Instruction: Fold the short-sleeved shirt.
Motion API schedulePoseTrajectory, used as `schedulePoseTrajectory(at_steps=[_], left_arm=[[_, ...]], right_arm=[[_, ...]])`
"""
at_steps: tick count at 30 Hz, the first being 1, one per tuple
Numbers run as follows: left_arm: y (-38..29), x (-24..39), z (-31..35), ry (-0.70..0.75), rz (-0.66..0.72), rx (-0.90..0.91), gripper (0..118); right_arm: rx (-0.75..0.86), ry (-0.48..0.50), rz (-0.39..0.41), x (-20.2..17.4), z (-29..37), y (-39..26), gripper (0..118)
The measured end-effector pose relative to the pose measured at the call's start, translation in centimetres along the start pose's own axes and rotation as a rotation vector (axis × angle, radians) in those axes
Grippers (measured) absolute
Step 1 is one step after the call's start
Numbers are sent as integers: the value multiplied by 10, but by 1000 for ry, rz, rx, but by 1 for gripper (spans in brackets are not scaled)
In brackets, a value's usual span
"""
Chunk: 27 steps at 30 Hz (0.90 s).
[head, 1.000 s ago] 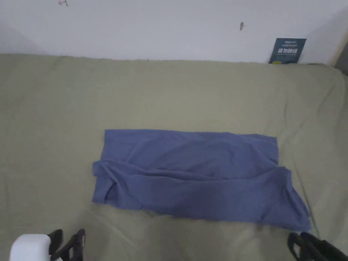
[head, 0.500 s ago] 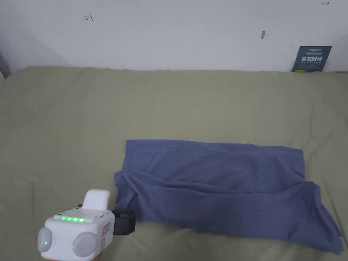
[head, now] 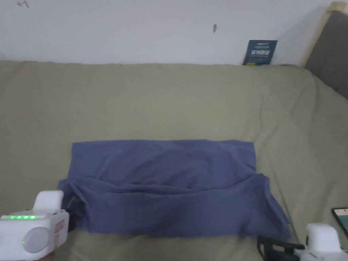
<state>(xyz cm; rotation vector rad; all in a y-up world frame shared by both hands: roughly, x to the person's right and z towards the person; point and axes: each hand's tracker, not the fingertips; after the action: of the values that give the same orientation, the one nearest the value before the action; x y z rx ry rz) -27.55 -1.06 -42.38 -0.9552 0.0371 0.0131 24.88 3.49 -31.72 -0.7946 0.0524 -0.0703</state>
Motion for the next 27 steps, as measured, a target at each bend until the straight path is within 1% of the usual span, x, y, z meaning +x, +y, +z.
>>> schedulePoseTrajectory(at_steps=[1,2,4,5,6,7,8,9,10,12,13,15,17,18,19,22,24,27], left_arm=[[-2,0,1,-14,17,-1,3],[-4,0,1,-16,21,-2,3],[4,8,13,-9,21,-3,3],[3,10,13,-8,20,-4,3],[2,12,14,-8,21,-5,3],[4,11,14,-12,24,-9,3],[6,10,14,-14,28,-10,3],[6,10,15,-25,38,-16,3],[6,12,15,-50,48,-39,3],[7,10,15,-51,40,-29,3],[7,10,15,-54,40,-28,2],[8,10,19,-60,58,-3,2],[12,4,31,-66,65,11,2],[14,3,40,-85,85,37,2],[18,2,50,-107,102,57,2],[23,-1,81,-135,81,99,2],[24,-3,99,-176,97,140,2],[23,-4,122,-167,90,163,2]], right_arm=[[-30,-36,8,2,-17,6,118],[-74,-71,25,17,-35,17,118],[-120,-77,33,26,-66,26,118],[-145,-97,24,31,-80,27,118],[-204,-97,7,33,-93,32,113],[-267,-68,-30,38,-103,32,83],[-268,-74,-72,41,-106,30,23],[-264,-40,-100,41,-106,27,10],[-239,-74,-77,33,-102,30,10],[-226,-56,-71,29,-94,29,10],[-213,-27,-93,30,-89,30,10],[-191,-35,-104,32,-76,36,10],[-158,6,-137,32,-58,46,10],[-164,16,-135,34,-52,53,10],[-167,26,-122,33,-44,60,10],[-202,68,-75,28,-23,79,10],[-189,82,-58,24,-10,87,10],[-179,110,-32,18,9,92,10]])
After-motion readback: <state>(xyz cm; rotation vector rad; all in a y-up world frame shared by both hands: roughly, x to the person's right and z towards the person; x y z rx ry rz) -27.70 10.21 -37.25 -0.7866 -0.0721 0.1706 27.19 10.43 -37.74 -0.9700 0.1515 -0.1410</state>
